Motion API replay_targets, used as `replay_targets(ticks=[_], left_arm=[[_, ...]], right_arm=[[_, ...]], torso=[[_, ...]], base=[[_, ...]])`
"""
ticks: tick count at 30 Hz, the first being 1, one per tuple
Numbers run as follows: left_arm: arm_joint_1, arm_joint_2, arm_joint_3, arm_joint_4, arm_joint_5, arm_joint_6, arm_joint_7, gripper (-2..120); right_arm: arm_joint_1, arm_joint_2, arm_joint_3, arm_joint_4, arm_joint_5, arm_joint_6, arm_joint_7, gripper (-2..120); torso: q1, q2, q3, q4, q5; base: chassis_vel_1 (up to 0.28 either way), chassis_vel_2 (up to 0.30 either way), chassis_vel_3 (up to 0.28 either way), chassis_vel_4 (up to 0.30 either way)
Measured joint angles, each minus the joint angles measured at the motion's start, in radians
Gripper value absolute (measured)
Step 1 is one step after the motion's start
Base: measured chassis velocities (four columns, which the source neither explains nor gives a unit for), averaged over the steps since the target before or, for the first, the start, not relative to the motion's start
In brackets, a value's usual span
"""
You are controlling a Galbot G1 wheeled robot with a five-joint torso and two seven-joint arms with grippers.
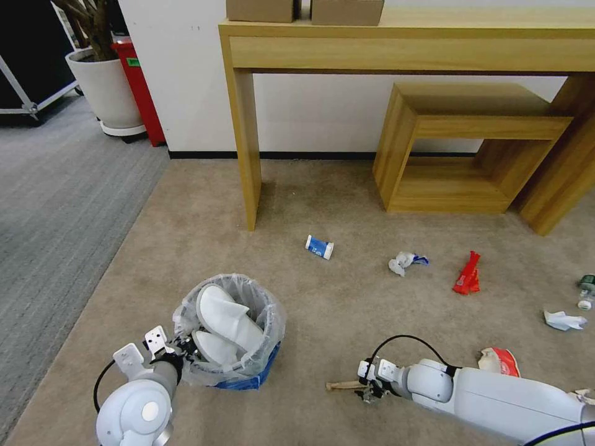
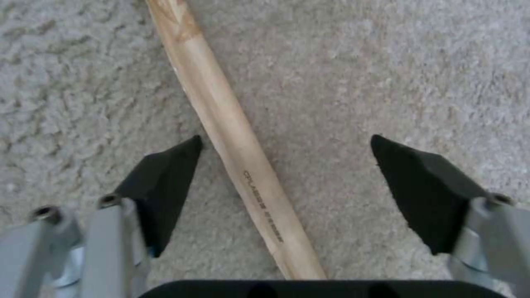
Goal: Pick up the trash bin and place the garbage on the floor into it.
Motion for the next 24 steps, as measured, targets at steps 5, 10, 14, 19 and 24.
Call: replay_targets(ticks=[5, 10, 14, 19, 24], left_arm=[[-0.003, 0.001, 0.001, 0.004, -0.001, -0.002, 0.000, 0], [-0.007, 0.001, 0.003, 0.008, -0.003, -0.002, 0.000, 0], [-0.010, 0.000, 0.004, 0.011, -0.003, -0.003, 0.000, 0], [-0.011, -0.002, 0.004, 0.012, -0.003, -0.003, 0.000, 0], [-0.009, -0.003, 0.005, 0.011, -0.002, -0.004, 0.000, 0]], right_arm=[[-0.003, 0.002, 0.000, -0.002, 0.001, 0.011, 0.002, 63], [-0.005, 0.003, -0.002, -0.007, 0.002, 0.024, 0.001, 51], [-0.005, 0.005, -0.004, -0.012, 0.003, 0.038, 0.001, 43], [-0.005, 0.005, -0.006, -0.016, 0.003, 0.057, 0.000, 32], [0.005, 0.006, -0.016, -0.016, 0.008, 0.067, 0.000, 22]], torso=[[0.000, 0.000, 0.000, -0.0002, 0.0001], [0.000, 0.000, 0.000, -0.0004, 0.0004], [0.000, 0.000, 0.000, -0.0004, 0.0006], [0.000, 0.000, 0.000, -0.0001, 0.0013], [0.000, 0.000, 0.001, 0.0003, 0.0018]], base=[[0.000, 0.000, 0.000, 0.000], [0.000, 0.000, 0.000, 0.000], [0.000, 0.000, 0.000, 0.000], [0.000, 0.000, 0.000, 0.000], [0.000, 0.000, 0.000, 0.000]])
